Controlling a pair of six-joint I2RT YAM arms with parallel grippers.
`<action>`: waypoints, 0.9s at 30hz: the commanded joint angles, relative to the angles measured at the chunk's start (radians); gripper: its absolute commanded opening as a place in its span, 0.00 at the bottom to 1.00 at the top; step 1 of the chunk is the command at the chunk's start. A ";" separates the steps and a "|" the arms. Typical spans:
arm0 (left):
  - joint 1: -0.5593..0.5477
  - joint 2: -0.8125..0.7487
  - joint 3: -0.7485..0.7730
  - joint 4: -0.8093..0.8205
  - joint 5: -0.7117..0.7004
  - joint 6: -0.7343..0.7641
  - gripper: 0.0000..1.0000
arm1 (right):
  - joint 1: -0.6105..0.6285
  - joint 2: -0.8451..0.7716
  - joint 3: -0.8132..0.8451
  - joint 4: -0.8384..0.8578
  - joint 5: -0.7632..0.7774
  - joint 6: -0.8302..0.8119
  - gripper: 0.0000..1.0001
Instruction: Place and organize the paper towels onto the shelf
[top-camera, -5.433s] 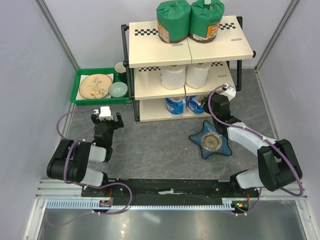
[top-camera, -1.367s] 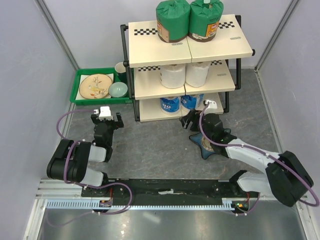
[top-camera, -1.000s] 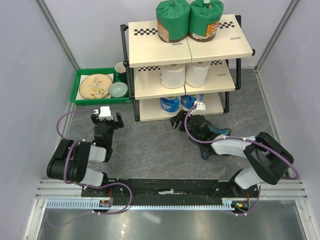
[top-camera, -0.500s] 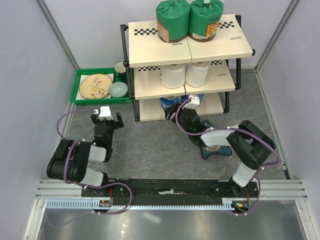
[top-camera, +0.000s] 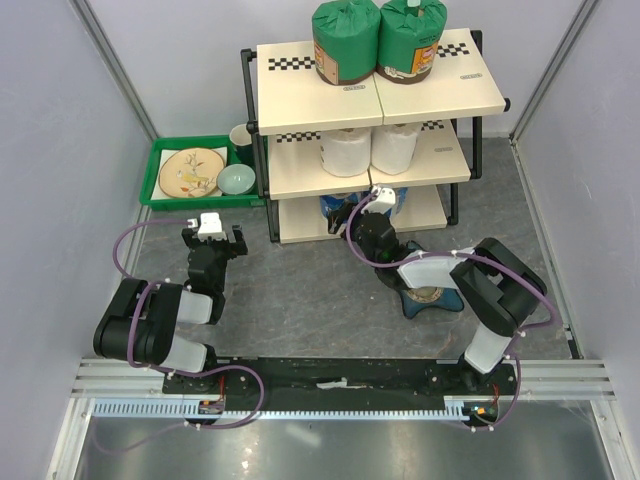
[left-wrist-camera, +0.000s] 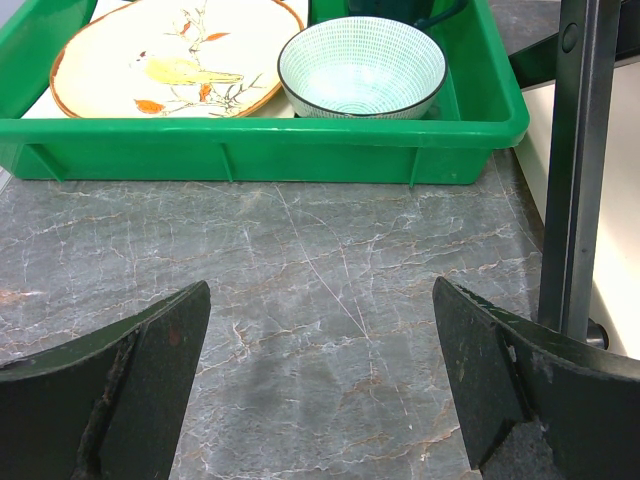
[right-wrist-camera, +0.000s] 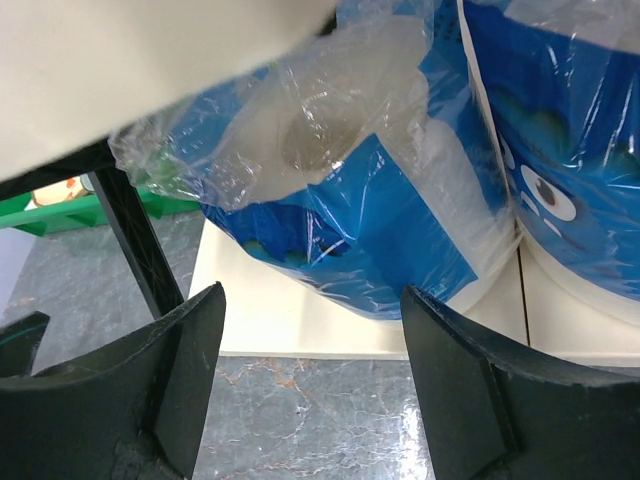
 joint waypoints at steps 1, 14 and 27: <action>0.004 0.003 0.016 0.043 0.004 0.008 0.99 | 0.003 0.022 0.040 0.021 0.016 -0.034 0.79; 0.004 0.001 0.016 0.043 0.004 0.009 0.99 | 0.006 -0.182 -0.094 -0.018 -0.114 -0.004 0.79; 0.004 0.001 0.016 0.043 0.005 0.008 0.99 | 0.052 -0.658 -0.357 -0.449 -0.182 -0.031 0.81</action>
